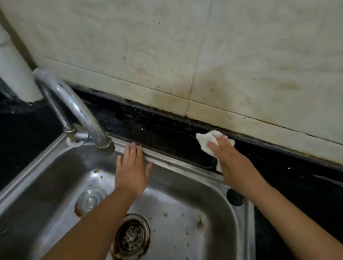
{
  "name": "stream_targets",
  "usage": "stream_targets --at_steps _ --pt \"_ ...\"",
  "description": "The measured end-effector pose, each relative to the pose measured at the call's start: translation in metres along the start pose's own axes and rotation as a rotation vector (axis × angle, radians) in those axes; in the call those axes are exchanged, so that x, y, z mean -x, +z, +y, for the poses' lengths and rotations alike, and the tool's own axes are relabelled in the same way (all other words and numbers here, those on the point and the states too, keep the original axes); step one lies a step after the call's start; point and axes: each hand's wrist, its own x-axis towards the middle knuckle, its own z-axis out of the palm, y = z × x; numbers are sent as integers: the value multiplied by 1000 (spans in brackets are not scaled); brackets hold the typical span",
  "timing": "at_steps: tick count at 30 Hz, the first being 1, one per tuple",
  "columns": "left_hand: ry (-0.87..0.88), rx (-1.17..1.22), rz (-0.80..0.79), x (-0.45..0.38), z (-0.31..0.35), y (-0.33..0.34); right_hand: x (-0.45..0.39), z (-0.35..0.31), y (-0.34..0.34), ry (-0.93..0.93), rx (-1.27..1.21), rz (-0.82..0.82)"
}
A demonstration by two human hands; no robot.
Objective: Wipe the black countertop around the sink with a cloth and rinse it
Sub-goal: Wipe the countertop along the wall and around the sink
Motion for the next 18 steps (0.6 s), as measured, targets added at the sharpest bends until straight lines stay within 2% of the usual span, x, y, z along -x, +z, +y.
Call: stream_targets --at_steps 2,5,9,14,18 --pt "-55 -7 27 5 -1 -1 -33 -21 16 -36 56 -147" --pt "-106 38 59 4 11 2 -73 -34 42 47 99 -310" --pt "-116 65 105 -7 14 7 -98 -22 49 -96 175 -504" --pt "-72 2 103 -13 -6 14 -151 -32 64 -215 116 -509" --pt "8 -77 321 -15 -9 17 -208 -75 90 -334 200 -536"
